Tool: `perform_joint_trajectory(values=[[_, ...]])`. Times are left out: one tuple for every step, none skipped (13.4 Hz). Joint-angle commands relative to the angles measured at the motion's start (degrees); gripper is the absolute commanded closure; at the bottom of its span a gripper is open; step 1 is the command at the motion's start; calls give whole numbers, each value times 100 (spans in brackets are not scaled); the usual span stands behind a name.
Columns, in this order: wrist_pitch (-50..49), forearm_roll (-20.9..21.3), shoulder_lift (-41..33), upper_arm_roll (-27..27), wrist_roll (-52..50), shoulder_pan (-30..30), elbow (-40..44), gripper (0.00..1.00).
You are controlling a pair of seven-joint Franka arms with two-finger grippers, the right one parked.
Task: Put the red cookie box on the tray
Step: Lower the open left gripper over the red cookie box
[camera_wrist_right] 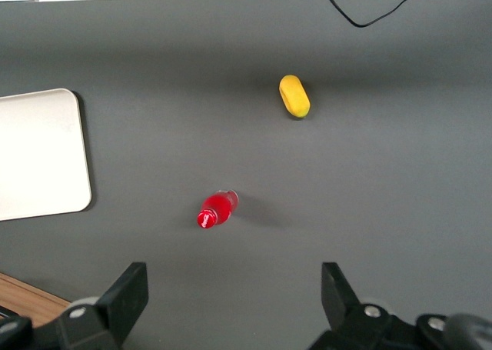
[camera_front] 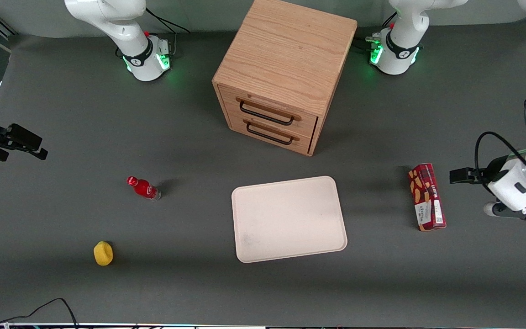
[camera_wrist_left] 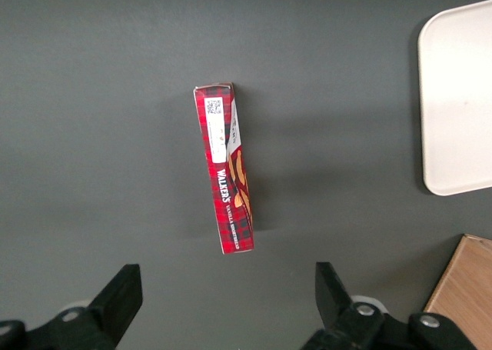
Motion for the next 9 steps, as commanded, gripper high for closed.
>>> perform_joint_trajectory(values=[[163, -63, -74, 36, 92, 17, -269, 0], [241, -63, -57, 36, 92, 17, -356, 0], [424, -63, -56, 36, 83, 17, -470, 0], [522, -63, -56, 36, 83, 17, -541, 0], [610, -63, -48, 36, 92, 43, -620, 0], [828, -63, -48, 36, 92, 78, -838, 0], [1318, -63, -65, 45, 101, 113, -1214, 0], [1853, -63, -74, 54, 92, 122, -1601, 0], [2294, -63, -48, 62, 5, 122, -1883, 0]])
